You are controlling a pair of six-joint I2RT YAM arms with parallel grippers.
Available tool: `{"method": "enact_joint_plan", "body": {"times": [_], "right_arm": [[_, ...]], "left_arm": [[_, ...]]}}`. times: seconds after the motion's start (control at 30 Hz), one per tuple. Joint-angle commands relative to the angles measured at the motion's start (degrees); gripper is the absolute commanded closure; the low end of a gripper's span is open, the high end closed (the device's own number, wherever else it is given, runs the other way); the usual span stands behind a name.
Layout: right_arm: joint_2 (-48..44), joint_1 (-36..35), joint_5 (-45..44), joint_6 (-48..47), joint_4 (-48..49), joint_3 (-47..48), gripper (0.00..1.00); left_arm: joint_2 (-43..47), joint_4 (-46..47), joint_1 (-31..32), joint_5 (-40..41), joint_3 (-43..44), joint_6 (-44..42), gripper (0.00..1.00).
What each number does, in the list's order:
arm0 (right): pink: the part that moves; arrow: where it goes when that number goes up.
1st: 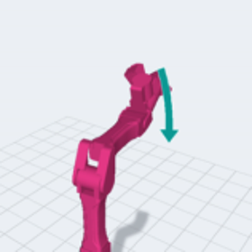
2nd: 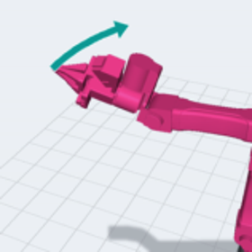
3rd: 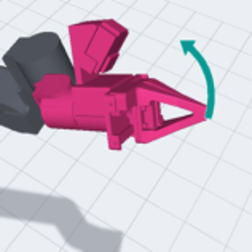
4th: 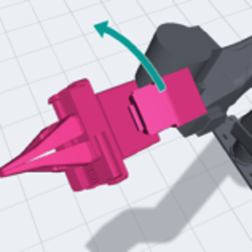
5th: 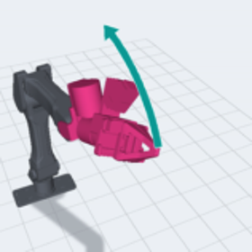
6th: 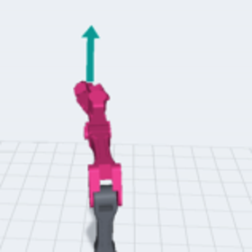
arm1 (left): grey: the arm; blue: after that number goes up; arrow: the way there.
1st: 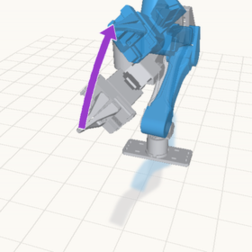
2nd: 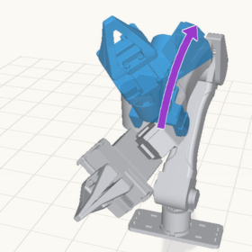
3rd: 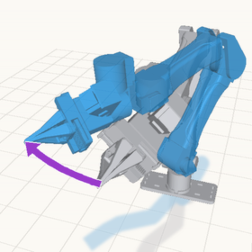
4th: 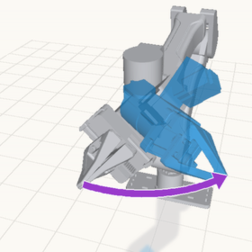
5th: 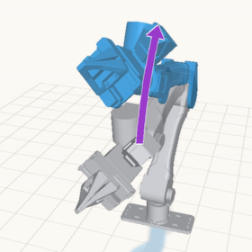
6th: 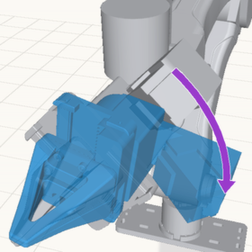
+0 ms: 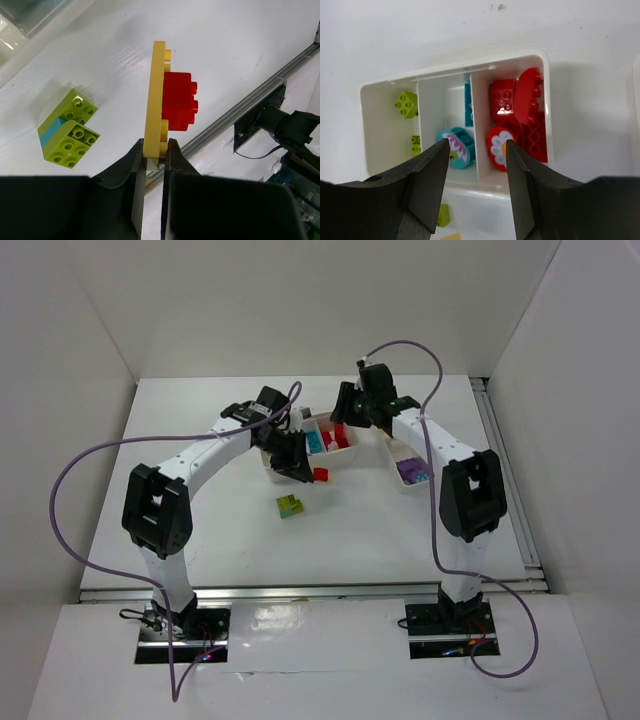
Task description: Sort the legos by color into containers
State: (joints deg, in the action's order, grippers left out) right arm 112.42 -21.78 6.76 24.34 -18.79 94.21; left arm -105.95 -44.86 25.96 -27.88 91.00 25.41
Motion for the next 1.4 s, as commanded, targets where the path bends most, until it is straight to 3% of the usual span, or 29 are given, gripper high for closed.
{"method": "enact_joint_plan", "body": {"times": [0.0,0.27,0.47,0.67,0.83,0.9,1.07,1.37], "right_arm": [[-9.91,-0.19,-1.32,-1.13,2.00,-5.32,0.43],[-21.62,-0.72,10.20,-8.32,0.15,-18.17,0.44],[-30.16,-7.48,2.92,-15.10,-3.88,-26.01,0.42],[-32.96,-13.90,-8.08,-18.01,-9.43,-26.53,0.39],[-31.31,-12.07,-3.79,-9.59,-7.59,-26.54,0.33],[-29.90,-9.25,4.28,-5.55,-5.40,-25.75,0.33],[-28.58,-8.54,14.05,6.76,8.03,-29.43,0.33],[-22.95,-7.93,15.65,12.05,12.63,-29.34,0.33]], "left_arm": [[1.80,-0.31,-0.38,0.63,2.25,-0.62,1.00],[-2.15,-3.12,-0.38,-1.55,7.94,-4.56,1.00],[-11.73,-16.47,-0.90,0.54,18.85,-13.18,1.00],[-12.27,-18.68,-1.52,4.76,21.15,-11.26,1.00],[-9.46,-15.61,-1.52,4.15,17.46,-11.26,1.00],[-7.79,-14.74,-1.52,4.15,16.58,-10.73,1.00],[-4.71,-10.69,-1.52,1.78,12.81,-8.98,1.00],[-3.38,-9.37,-1.52,-0.33,11.30,-8.45,1.00]]}}
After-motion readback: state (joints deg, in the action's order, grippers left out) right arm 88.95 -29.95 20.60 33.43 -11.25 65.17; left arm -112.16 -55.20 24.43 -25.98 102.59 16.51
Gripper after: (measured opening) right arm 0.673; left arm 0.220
